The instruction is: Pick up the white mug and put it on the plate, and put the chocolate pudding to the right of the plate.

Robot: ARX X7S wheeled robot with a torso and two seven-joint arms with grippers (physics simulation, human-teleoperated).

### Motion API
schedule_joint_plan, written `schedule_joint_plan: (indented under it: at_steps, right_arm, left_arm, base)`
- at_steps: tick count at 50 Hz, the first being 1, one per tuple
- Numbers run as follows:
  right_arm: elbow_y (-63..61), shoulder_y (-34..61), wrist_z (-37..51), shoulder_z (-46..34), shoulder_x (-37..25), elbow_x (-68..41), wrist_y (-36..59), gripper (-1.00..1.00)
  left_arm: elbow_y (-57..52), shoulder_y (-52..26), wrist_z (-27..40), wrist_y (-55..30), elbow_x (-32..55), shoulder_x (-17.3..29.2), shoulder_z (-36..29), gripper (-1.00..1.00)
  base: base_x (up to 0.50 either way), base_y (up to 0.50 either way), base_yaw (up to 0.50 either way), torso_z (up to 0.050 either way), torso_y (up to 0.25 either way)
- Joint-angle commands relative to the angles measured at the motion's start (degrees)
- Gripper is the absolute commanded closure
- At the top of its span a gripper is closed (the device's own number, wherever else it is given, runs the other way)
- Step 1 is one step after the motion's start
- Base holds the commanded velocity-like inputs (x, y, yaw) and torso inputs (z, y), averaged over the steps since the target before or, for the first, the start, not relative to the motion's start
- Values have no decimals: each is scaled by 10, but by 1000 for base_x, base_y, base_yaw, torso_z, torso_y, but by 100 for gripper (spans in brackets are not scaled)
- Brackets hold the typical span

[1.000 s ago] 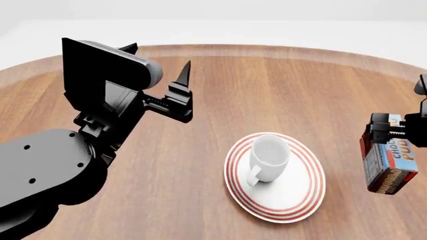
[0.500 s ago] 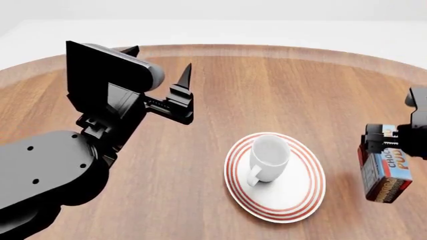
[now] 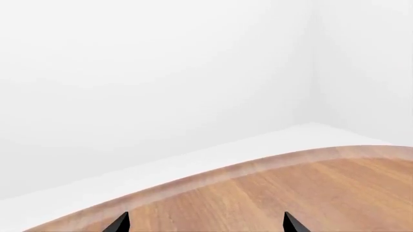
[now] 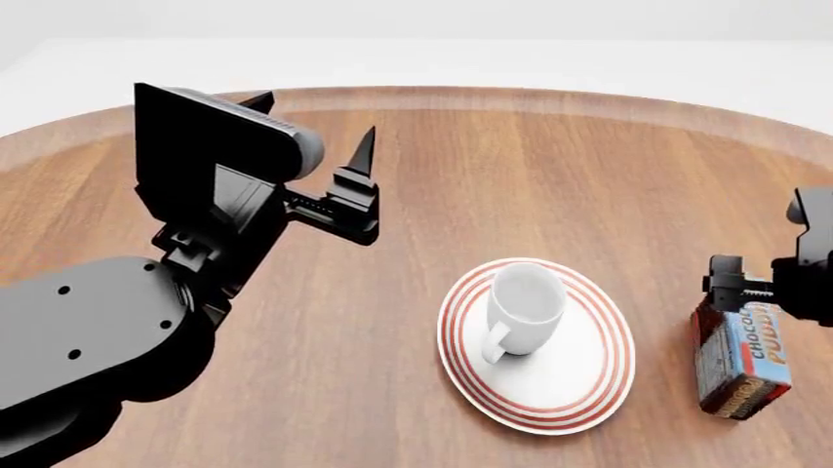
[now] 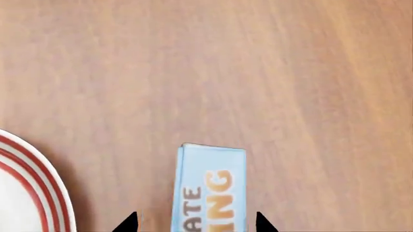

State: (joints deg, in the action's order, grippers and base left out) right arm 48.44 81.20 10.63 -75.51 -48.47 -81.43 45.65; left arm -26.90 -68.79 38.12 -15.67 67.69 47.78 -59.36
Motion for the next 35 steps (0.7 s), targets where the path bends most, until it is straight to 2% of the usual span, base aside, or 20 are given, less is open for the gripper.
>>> schedule_joint_plan:
  at_steps: [1,18,35]
  right_arm:
    - [7,-5,-2,2,3,6,-3,-100]
    - [11,-5,-3,1,7,11,-5,-100]
    - [-103,53,62,14,-65,-6,54,-100]
  left_arm:
    - [1,2,-1,1,-1,0,0,-100]
    - [1,3,-2,-1,-1,-1,2,-100]
    - [-3,2,-1,-2,0,0,4,-100]
  base:
    - [0,0,0,0,0]
    - [0,0,0,0,0]
    - [0,0,0,0,0]
